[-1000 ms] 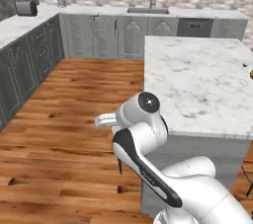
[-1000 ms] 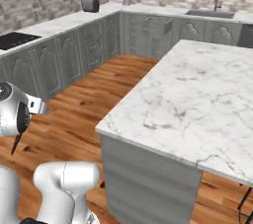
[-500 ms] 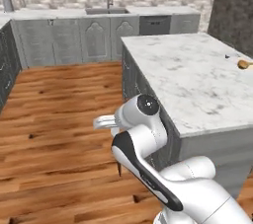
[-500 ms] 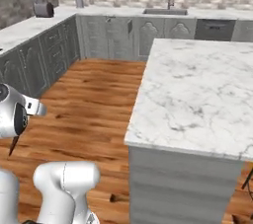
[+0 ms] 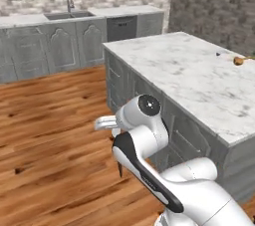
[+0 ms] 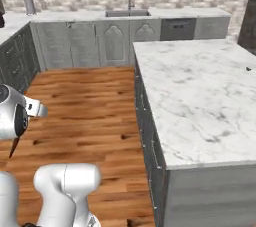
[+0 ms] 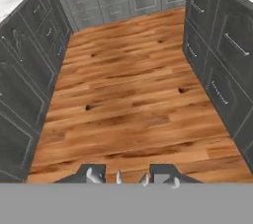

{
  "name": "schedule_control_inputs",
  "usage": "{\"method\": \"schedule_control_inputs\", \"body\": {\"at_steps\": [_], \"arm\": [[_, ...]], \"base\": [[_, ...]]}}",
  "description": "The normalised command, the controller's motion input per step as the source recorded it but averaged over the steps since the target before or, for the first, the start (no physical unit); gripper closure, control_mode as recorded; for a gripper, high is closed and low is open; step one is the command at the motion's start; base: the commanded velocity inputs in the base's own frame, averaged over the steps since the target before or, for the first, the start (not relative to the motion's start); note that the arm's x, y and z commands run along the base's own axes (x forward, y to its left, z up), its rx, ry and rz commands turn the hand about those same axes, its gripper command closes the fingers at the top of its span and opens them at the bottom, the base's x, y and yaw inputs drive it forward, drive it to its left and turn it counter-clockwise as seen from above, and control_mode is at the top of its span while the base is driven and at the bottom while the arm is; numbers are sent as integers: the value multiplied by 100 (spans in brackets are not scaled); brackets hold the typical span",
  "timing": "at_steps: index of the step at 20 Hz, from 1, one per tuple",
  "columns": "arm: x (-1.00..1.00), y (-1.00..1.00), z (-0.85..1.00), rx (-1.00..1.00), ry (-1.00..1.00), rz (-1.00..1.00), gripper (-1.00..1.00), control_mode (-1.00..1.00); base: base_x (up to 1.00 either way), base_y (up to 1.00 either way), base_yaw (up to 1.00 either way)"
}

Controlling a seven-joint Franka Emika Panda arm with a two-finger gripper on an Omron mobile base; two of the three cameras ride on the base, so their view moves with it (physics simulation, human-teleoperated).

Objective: Pick up the metallic utensils from the counter and place them in the open drawer. Make sure not to pick up any wooden utensils.

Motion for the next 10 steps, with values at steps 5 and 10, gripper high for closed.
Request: {"method": "schedule_control_inputs", "body": {"at_steps": [5, 10], "arm": [[0, 0, 0, 0, 0, 0, 100, 100], [0, 0, 0, 0, 0, 0, 100, 100]], "base": [[100, 100, -40], [100, 100, -3]]}}
